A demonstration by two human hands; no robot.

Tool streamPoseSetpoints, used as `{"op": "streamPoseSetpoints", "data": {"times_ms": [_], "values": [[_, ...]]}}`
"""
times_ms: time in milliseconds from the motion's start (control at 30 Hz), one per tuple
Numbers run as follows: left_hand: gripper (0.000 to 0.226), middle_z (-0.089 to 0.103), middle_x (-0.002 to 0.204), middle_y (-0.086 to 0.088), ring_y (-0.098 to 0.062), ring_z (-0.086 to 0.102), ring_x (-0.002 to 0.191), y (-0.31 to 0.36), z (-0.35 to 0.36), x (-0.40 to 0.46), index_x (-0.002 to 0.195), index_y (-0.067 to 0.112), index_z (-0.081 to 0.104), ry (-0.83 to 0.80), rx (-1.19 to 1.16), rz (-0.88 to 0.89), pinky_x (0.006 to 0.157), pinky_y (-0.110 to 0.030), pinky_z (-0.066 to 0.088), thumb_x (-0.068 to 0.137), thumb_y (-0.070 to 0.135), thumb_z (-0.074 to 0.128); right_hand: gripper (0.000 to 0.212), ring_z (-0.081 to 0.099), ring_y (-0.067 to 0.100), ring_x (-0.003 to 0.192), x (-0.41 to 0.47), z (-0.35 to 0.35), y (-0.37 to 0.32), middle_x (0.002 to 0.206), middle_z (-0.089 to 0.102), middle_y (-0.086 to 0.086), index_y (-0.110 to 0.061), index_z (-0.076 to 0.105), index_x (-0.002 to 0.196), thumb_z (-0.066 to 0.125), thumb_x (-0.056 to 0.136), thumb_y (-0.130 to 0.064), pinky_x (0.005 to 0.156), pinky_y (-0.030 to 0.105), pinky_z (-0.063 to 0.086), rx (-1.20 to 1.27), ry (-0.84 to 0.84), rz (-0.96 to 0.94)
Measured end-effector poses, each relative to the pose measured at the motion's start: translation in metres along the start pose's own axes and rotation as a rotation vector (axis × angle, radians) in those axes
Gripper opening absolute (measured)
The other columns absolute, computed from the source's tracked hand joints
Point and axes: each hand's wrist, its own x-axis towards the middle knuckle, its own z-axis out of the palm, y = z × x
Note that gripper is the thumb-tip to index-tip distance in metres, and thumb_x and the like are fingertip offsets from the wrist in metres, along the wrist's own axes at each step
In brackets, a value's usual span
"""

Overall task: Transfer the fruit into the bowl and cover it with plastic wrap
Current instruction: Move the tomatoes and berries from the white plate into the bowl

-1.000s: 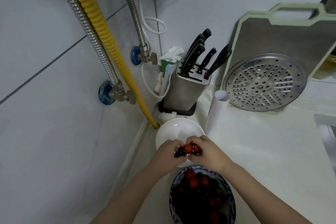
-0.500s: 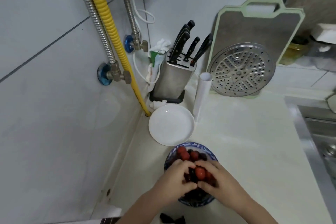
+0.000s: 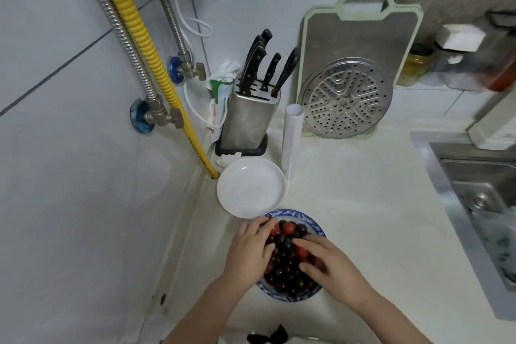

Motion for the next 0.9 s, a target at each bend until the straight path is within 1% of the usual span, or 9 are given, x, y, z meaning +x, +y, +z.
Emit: {"op": "streamPoseSetpoints", "data": {"times_ms": [100,200,333,433,567,667,767,833,900], "values": [[0.054,0.040,0.146,0.011,-0.012,0.029,0.135,0.004,0.003,0.008,0.146,0.028,0.033,-0.037,-0.061,0.026,0.116,-0.024,0.023,0.095,0.020,0.048,0.048,0.037,-0.001,0.128,0.013,0.006,-0.007,0.140,0.032,-0.015,-0.036,0.046,0.134,0.060,0.088,-0.028,0.103,0.011,0.029,-0.029,0.039,0.010],[0.054,0.048,0.139,0.010,-0.009,0.034,0.130,0.009,0.004,0.011,0.144,0.026,0.039,-0.037,-0.208,-0.010,0.114,-0.023,0.027,0.093,0.016,0.052,0.052,0.045,0.009,0.125,0.028,0.006,-0.013,0.140,0.038,-0.007,-0.027,0.044,0.137,0.059,0.087,-0.020,0.100,0.019,0.037,-0.013,0.153,0.093],[0.044,0.057,0.115,0.013,0.000,0.053,0.092,0.004,0.003,0.001,0.129,0.029,0.055,0.020,-0.407,-0.091,0.092,-0.023,0.048,0.088,0.013,0.059,0.044,0.054,0.017,0.112,0.037,0.000,-0.015,0.129,0.049,0.003,-0.016,0.052,0.128,0.056,0.086,-0.006,0.100,0.021,0.039,0.064,0.204,0.156],[0.030,0.059,0.102,0.017,-0.001,0.056,0.081,-0.003,0.000,-0.009,0.113,0.026,0.067,0.038,-0.426,-0.088,0.079,-0.015,0.047,0.087,0.013,0.061,0.040,0.052,0.009,0.110,0.036,0.001,-0.016,0.119,0.046,-0.010,-0.024,0.057,0.121,0.067,0.082,-0.024,0.096,0.023,0.041,0.060,0.111,0.109],[0.023,0.061,0.093,0.017,-0.002,0.057,0.079,-0.009,0.001,-0.019,0.103,0.027,0.071,0.029,-0.472,-0.107,0.075,-0.014,0.044,0.085,0.014,0.065,0.030,0.053,0.007,0.103,0.038,0.006,-0.018,0.111,0.044,-0.014,-0.027,0.064,0.109,0.068,0.081,-0.034,0.091,0.024,0.043,-0.032,0.071,0.139],[0.031,0.055,0.107,0.025,0.001,0.054,0.088,-0.014,0.001,-0.023,0.113,0.031,0.066,0.043,-0.451,-0.111,0.083,-0.015,0.045,0.085,0.017,0.066,0.026,0.052,0.007,0.090,0.043,0.003,-0.020,0.106,0.050,-0.006,-0.018,0.064,0.111,0.063,0.087,-0.027,0.085,0.016,0.037,0.051,0.172,0.171],[0.045,0.045,0.121,0.030,-0.002,0.049,0.104,-0.012,-0.001,-0.021,0.130,0.032,0.055,-0.035,-0.390,-0.065,0.096,-0.019,0.042,0.087,0.022,0.064,0.031,0.057,0.016,0.097,0.047,-0.002,-0.019,0.111,0.054,0.001,-0.015,0.061,0.121,0.059,0.090,-0.017,0.089,0.013,0.033,0.067,0.202,0.194],[0.040,0.048,0.119,0.027,-0.006,0.050,0.107,-0.007,-0.001,-0.018,0.127,0.031,0.059,-0.057,-0.355,-0.052,0.098,-0.021,0.042,0.088,0.023,0.063,0.037,0.056,0.016,0.098,0.046,-0.006,-0.017,0.117,0.055,0.003,-0.016,0.058,0.125,0.058,0.089,-0.011,0.090,0.014,0.032,0.060,0.178,0.199],[0.034,0.049,0.111,0.028,-0.003,0.051,0.098,-0.006,-0.002,-0.017,0.120,0.030,0.064,-0.059,-0.388,-0.055,0.091,-0.017,0.043,0.087,0.021,0.064,0.038,0.053,0.011,0.093,0.042,-0.006,-0.016,0.116,0.056,0.000,-0.017,0.058,0.125,0.059,0.088,-0.010,0.088,0.015,0.034,0.058,0.180,0.210]]}}
